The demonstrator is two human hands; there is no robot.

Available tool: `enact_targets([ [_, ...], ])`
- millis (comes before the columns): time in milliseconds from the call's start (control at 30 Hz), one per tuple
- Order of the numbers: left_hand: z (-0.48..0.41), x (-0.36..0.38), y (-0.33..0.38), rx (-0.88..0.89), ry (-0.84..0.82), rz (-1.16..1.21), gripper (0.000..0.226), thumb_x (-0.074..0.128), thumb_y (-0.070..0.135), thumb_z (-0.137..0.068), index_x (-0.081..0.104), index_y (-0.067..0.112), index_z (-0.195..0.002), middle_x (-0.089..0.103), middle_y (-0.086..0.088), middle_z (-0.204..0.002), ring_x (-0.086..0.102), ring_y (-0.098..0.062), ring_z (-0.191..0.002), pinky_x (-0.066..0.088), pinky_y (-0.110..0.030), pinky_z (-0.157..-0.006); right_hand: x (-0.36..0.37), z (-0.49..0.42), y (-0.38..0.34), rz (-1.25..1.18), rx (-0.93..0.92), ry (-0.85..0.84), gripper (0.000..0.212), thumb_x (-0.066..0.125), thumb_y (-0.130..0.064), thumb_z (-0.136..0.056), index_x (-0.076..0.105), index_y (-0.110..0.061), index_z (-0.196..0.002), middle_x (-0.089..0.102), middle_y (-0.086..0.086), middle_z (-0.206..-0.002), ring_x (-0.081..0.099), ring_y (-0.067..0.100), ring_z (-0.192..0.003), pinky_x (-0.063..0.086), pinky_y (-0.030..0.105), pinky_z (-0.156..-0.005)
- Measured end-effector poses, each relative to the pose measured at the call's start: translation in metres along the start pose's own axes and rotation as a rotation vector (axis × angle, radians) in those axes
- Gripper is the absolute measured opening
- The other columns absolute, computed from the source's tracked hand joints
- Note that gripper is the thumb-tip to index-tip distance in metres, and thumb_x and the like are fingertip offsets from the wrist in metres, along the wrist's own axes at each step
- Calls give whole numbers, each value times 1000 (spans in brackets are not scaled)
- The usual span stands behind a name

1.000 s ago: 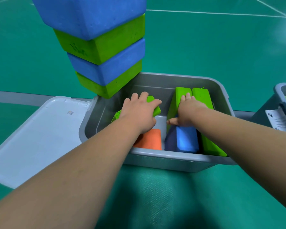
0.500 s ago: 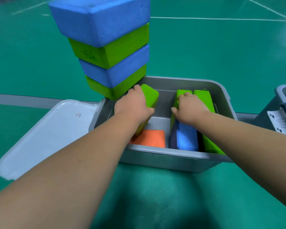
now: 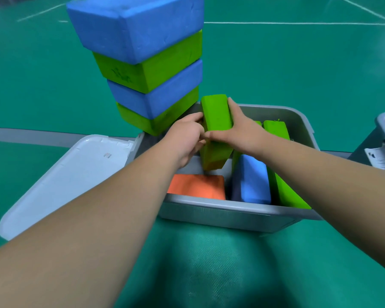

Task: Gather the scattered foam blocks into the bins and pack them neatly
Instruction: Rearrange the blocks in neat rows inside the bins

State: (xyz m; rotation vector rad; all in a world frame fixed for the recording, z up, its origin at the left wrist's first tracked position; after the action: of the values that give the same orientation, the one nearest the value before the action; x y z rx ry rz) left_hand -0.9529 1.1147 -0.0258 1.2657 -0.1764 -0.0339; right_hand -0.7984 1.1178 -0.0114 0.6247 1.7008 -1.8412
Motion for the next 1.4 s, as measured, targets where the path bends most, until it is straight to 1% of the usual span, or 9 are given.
enact_targets([
  [267, -16, 12, -19, -32, -79, -244, 92, 43, -3, -78, 45, 56, -148, 69, -1, -132, 60, -23, -91, 50, -38, -73, 1, -16, 7, 298, -72, 207, 78, 62, -48, -92, 30, -28, -160, 59, 24, -131, 58, 38, -119, 43, 36, -96],
  [367, -17, 14, -32, -66, -130, -278, 88, 39, -9, -88, 34, 44, -158, 54, 16, -150, 61, -13, -112, 48, -29, -71, 8, -20, 18, 317, -93, 189, 78, 61, -52, -94, 30, -26, -161, 58, 24, -127, 57, 37, -119, 40, 34, -99],
  [533, -21, 9, -52, -135, -197, -263, 85, 32, -16, -88, 38, 33, -157, 39, 18, -161, 58, -9, -110, 46, -24, -82, 17, -27, 30, 448, -122, 131, 83, 54, -64, -95, 26, -25, -163, 56, 25, -131, 55, 40, -123, 43, 41, -105],
  [667, -29, 11, -59, -152, -232, -240, 93, 26, -19, -83, 36, 35, -158, 32, 18, -165, 51, -19, -138, 46, -23, -89, 9, -25, 36, 526, -95, 150, 82, 46, -72, -94, 26, -30, -162, 54, 22, -132, 56, 42, -122, 46, 47, -103],
  [900, -41, 3, -60, -182, -265, -215, 85, 26, -22, -81, 55, 25, -145, 53, 11, -151, 67, -18, -122, 52, -34, -106, -7, -15, 44, 406, -81, 256, 86, 58, -67, -87, 38, -21, -157, 55, 18, -130, 55, 37, -124, 46, 43, -107],
  [1033, -61, -23, -69, -121, -115, -784, 39, 50, -2, -94, 69, 16, -123, 69, -5, -131, 68, -19, -110, 52, -31, -93, -3, -12, 32, 422, -114, 332, 88, 58, -67, -85, 41, -13, -152, 49, 17, -129, 56, 40, -119, 46, 47, -105],
  [1167, -59, -44, -104, -334, -289, -1501, 41, 52, 14, -96, 63, 5, -134, 62, -15, -139, 63, -33, -120, 51, -40, -105, 3, -15, 38, 445, -57, 324, 89, 54, -73, -86, 40, -14, -151, 47, 18, -133, 55, 43, -119, 46, 49, -105],
  [1267, -73, -62, -129, -477, -302, -1544, 53, 56, 24, -79, 64, 7, -129, 67, -16, -129, 67, -34, -96, 56, -50, -98, -1, -19, 42, 436, -9, 329, 88, 53, -75, -87, 43, -13, -148, 48, 18, -134, 56, 43, -120, 47, 50, -104],
  [1400, -55, -72, -139, -748, -280, -1420, 48, 56, 30, -82, 60, 4, -123, 66, -18, -121, 68, -41, -103, 53, -57, -98, -7, -22, 44, 412, 29, 344, 86, 55, -75, -87, 46, -9, -142, 49, 17, -133, 58, 41, -119, 46, 48, -104],
])
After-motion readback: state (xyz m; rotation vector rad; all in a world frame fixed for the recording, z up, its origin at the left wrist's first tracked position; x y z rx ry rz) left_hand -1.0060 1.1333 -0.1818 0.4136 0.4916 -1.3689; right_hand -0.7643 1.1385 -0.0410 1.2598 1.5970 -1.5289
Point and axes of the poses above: each hand's wrist, its own z-axis away from the middle knuckle, its own x-axis out of the palm, y = z × x, the point moved 6 cm from there along -z, towards the middle knuckle
